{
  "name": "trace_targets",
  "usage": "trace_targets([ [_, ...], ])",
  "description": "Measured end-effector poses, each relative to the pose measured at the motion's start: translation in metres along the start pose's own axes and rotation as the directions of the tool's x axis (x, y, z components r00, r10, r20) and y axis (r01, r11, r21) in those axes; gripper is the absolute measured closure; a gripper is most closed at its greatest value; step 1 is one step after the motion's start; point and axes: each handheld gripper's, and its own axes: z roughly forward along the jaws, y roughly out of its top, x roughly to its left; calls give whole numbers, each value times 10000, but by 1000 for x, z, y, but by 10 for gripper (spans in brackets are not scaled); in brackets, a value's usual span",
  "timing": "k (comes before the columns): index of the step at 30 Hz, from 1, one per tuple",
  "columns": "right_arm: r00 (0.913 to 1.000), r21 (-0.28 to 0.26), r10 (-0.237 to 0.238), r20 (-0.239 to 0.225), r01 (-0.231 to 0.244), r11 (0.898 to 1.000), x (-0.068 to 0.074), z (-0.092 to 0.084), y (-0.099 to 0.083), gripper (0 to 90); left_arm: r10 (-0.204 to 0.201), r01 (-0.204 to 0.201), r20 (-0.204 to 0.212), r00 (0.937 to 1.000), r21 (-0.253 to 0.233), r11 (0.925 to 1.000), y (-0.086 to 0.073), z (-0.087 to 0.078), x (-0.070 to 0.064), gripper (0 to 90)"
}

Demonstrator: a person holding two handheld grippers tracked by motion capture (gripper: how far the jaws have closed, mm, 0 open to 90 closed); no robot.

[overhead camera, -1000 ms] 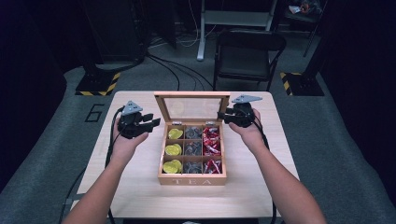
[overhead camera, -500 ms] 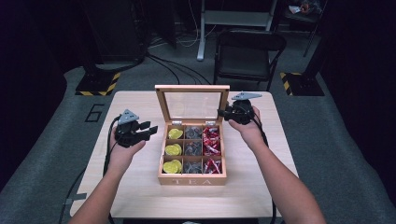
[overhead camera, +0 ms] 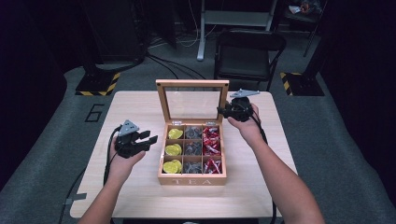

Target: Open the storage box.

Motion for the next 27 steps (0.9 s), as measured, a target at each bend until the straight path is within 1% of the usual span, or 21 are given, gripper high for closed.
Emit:
trace_targets([
  [4,10000,8,15,55,-15,10000,-1,2,1,642,-74,73,29,10000,60,10000,-5,0,1,572],
  [6,9998,5,167,64,-167,9999,-2,3,2,645,-113,113,38,9999,34,9999,-8,0,1,571],
  [8,9999,4,143,72,-143,9999,-3,5,2,648,-155,155,51,9999,65,9999,-11,0,1,569],
  [9,9996,35,253,97,-254,9997,-3,5,3,649,-204,204,45,9998,80,9998,-12,0,1,568],
  [10,9997,52,216,123,-217,9998,-4,6,4,651,-163,162,58,9999,134,9998,-13,0,2,565],
  [12,9998,88,180,109,-181,9998,-5,6,4,651,-216,215,32,9998,179,9996,-15,1,2,565],
  [13,9994,134,332,109,-334,9994,-5,7,5,653,-325,324,37,9995,167,9993,-16,1,2,564],
  [15,9997,127,213,115,-214,9997,-6,8,5,653,-275,275,17,9996,147,9995,-16,1,3,564],
  [17,9994,120,318,110,-319,9994,-7,8,6,654,-289,289,25,9996,144,9995,-17,0,3,564],
  [18,9994,156,328,121,-330,9993,-7,9,6,654,-384,383,21,9993,139,9992,-18,0,2,564],
  [19,9994,154,316,137,-319,9994,-8,9,6,655,-308,308,8,9995,146,9994,-18,0,3,564],
  [22,9994,144,312,163,-314,9994,-9,11,7,655,-429,428,16,9991,178,9989,-21,0,2,564],
  [23,9988,180,461,175,-464,9988,-9,12,7,655,-449,448,45,9990,208,9988,-22,1,2,564],
  [24,9990,169,405,187,-408,9990,-10,13,8,655,-386,386,21,9993,214,9990,-22,1,2,564],
  [25,9985,178,510,189,-513,9985,-11,14,8,655,-363,362,36,9993,233,9991,-23,1,3,564],
  [26,9982,169,565,202,-569,9982,-11,15,8,655,-482,481,40,9988,241,9986,-23,1,2,564],
  [27,9979,198,624,201,-628,9978,-12,15,8,655,-462,460,35,9989,249,9986,-23,1,2,564],
])
